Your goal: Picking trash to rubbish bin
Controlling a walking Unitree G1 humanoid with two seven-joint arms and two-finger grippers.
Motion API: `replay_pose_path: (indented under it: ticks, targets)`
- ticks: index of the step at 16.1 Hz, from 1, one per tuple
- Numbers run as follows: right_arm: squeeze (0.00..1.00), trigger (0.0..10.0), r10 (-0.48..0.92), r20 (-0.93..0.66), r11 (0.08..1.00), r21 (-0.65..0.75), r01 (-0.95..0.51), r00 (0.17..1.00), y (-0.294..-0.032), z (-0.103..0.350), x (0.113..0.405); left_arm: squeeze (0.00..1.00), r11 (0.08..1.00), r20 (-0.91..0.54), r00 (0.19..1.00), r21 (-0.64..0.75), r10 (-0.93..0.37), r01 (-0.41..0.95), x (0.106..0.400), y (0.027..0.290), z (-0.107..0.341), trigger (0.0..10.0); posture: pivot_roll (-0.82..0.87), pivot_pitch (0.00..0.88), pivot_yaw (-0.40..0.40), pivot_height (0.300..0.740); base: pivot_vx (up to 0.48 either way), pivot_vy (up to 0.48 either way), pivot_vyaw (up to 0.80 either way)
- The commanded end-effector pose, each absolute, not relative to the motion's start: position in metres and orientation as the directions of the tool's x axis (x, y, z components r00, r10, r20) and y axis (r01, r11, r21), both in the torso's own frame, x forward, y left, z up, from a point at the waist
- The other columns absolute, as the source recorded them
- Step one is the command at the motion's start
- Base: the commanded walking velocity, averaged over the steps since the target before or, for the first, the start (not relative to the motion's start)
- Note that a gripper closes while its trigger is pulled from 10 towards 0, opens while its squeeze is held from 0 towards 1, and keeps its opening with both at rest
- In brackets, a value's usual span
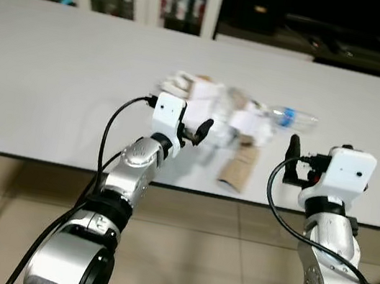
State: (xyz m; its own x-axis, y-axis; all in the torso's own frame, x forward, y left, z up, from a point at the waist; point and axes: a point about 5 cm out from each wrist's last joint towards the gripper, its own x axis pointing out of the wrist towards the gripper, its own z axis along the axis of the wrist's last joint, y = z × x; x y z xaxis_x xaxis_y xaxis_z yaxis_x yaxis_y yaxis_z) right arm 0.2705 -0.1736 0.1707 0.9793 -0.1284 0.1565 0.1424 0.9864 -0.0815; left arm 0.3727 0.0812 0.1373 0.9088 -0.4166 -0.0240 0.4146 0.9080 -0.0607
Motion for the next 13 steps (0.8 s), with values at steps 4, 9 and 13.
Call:
replay_pose_path:
  ticks: [4,9,13]
  targets:
    - [0.0,10.0,-0.137,0.155,0.986,-0.076,0.15,0.978,-0.1734,0.1703,0.2711,0.0,0.906,-0.044,0.905,-0.043,-0.423,0.421,0.3753,0.0812,0.1389,10.0,0.16,0.051,-0.06,0.74,0.0,0.48,0.0]
    - [0.0,10.0,-0.15,0.157,0.983,-0.082,0.165,0.976,-0.1746,0.1705,0.2717,0.0,0.907,-0.048,0.905,-0.012,-0.422,0.422,0.375,0.0832,0.138,10.0,0.17,0.053,-0.057,0.74,0.0,0.384,0.0]
    - [0.0,10.0,-0.208,0.146,0.97,-0.1,0.223,0.967,-0.1821,0.1681,0.2706,0.0,0.879,-0.023,0.879,-0.008,-0.477,0.477,0.3734,0.0767,0.1415,10.0,0.16,0.055,-0.055,0.74,0.0,0.0,0.0]
